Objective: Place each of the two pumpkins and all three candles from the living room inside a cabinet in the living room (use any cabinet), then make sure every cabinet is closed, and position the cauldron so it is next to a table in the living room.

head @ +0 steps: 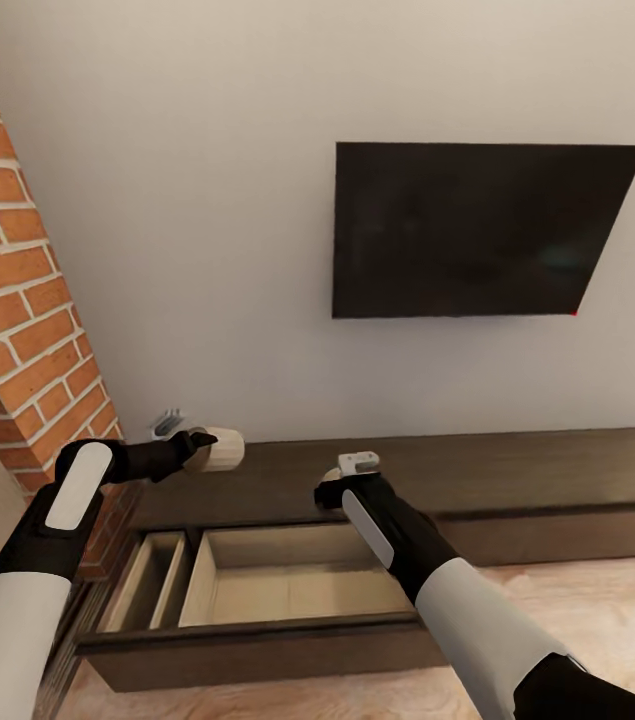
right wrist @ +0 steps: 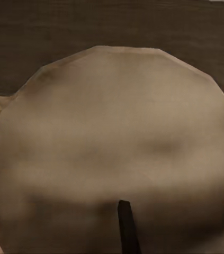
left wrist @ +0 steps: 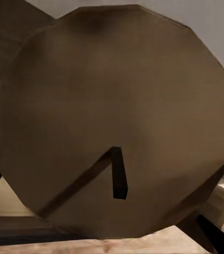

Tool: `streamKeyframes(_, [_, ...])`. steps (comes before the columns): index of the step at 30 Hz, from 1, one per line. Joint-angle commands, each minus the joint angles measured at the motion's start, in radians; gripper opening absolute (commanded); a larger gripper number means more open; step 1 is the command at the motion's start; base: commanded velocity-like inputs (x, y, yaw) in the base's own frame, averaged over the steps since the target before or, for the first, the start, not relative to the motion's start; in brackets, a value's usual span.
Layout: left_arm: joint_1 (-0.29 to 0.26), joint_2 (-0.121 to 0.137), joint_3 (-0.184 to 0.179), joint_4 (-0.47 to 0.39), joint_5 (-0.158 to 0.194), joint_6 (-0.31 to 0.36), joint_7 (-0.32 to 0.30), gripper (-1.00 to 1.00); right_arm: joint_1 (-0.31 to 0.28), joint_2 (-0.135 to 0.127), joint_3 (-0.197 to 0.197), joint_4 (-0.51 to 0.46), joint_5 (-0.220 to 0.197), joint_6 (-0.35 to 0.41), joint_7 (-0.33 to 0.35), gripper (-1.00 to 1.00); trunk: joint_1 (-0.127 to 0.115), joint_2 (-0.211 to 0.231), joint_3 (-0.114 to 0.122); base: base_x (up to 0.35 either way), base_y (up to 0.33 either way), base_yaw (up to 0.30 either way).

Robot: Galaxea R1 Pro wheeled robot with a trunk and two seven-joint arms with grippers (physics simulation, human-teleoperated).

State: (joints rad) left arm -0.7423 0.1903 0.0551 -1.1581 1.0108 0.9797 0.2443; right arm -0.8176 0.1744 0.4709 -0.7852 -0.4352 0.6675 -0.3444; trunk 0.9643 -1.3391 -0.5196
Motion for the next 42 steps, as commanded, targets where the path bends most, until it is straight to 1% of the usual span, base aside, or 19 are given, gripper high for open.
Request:
streamKeyframes(1, [0.000,0.000,0.000,0.000,0.006,-0.001,0.000,-1.00,0.000,0.000,0.000,0.000,0.001,0.000,0.001,-1.00,0.000,0.000,0.000,0.325,0.000,0.288])
streamKeyframes(8, [0.000,-0.001,0.000,0.000,0.006,-0.001,0.000,-1.00,-0.001,0.000,0.000,0.000,0.001,0.000,0.001,-1.00,0.000,0.000,0.000,0.325,0.000,0.276])
streamKeyframes(13, [0.000,0.000,-0.001,-0.002,0.004,-0.001,0.001,-1.00,-0.001,0.000,-0.001,0.002,0.001,-0.003,0.007,-1.00,0.000,0.000,0.000,0.302,0.000,0.045])
streamKeyframes(17, [0.000,0.005,-0.001,-0.018,-0.002,-0.001,0.004,-1.00,-0.001,0.000,0.000,0.025,0.004,-0.023,0.009,-1.00,0.000,0.000,0.000,0.054,0.000,0.003])
streamKeyframes(19, [-0.001,0.014,0.001,-0.020,-0.003,0.000,0.004,-1.00,-0.001,0.000,0.000,0.022,0.004,-0.063,0.006,-1.00,0.000,0.000,0.000,0.006,0.000,0.000])
streamKeyframes(22, [-0.002,0.017,0.002,-0.017,-0.004,0.000,0.007,-1.00,-0.001,0.000,0.000,0.022,0.002,-0.072,0.007,-1.00,0.000,0.000,0.000,0.001,0.000,0.000])
streamKeyframes(23, [-0.002,0.011,-0.006,0.001,-0.008,0.002,0.014,-1.00,0.000,0.000,0.001,0.025,0.001,-0.070,0.005,-1.00,0.000,0.000,0.000,0.000,0.000,0.000])
streamKeyframes(24, [-0.006,-0.007,-0.016,0.024,-0.009,0.001,0.019,-1.00,0.001,0.000,0.003,0.027,-0.001,-0.063,0.003,-1.00,0.000,0.000,0.000,0.000,0.000,0.000])
streamKeyframes(25, [-0.025,-0.039,-0.073,0.079,-0.022,0.004,0.119,-1.00,-0.001,0.000,0.005,0.023,-0.006,0.041,-0.004,-1.00,0.000,0.000,0.000,0.000,0.000,0.000])
streamKeyframes(26, [-0.026,-0.043,-0.098,0.084,-0.024,0.006,0.156,-1.00,-0.001,0.000,0.005,0.019,-0.005,0.083,-0.004,-1.00,0.000,0.000,0.000,0.000,0.000,0.000])
streamKeyframes(27, [-0.026,-0.050,-0.154,0.088,-0.025,0.009,0.203,-1.00,-0.001,0.000,0.004,0.009,-0.003,0.160,-0.005,-1.00,0.000,0.000,0.000,0.000,0.000,0.000])
streamKeyframes(28, [-0.025,-0.054,-0.230,0.090,-0.024,0.012,0.230,-1.00,-0.001,0.000,0.003,-0.013,-0.002,0.237,-0.005,-1.00,0.000,0.000,0.000,0.000,0.000,0.000])
streamKeyframes(31, [-0.019,-0.054,-0.378,0.112,-0.021,0.015,0.254,-1.00,-0.002,0.000,0.000,-0.090,-0.005,0.323,-0.005,-1.00,0.000,0.000,0.000,0.000,0.000,0.000])
streamKeyframes(32, [-0.019,-0.055,-0.400,0.136,-0.022,0.014,0.256,-1.00,-0.002,0.000,-0.001,-0.103,-0.006,0.332,-0.005,-1.00,0.000,0.000,0.000,0.000,0.000,0.000])
streamKeyframes(34, [-0.018,-0.058,-0.423,0.214,-0.024,0.010,0.259,-1.00,-0.002,0.000,-0.005,-0.112,-0.007,0.343,-0.005,-1.00,0.000,0.000,0.000,0.000,0.000,0.000])
streamKeyframes(36, [-0.018,-0.060,-0.434,0.332,-0.026,0.004,0.260,-1.00,-0.002,0.000,-0.010,-0.102,-0.008,0.349,-0.006,-1.00,0.000,0.000,0.000,0.000,0.000,0.000])
streamKeyframes(39, [-0.018,-0.063,-0.447,0.420,-0.027,0.001,0.261,-1.00,-0.002,0.000,-0.004,-0.029,-0.006,0.351,-0.027,-1.00,0.000,0.000,0.000,0.000,0.000,0.000])
streamKeyframes(40, [-0.018,-0.065,-0.460,0.431,-0.027,0.001,0.261,-1.00,-0.002,0.000,-0.003,-0.002,-0.007,0.351,-0.041,-1.00,0.000,0.000,0.000,0.000,0.000,0.000])
streamKeyframes(42, [-0.017,-0.079,-0.514,0.461,-0.028,0.000,0.263,-1.00,-0.002,0.000,-0.003,0.052,-0.007,0.349,-0.065,-1.00,0.000,0.000,0.000,0.000,0.000,0.000])
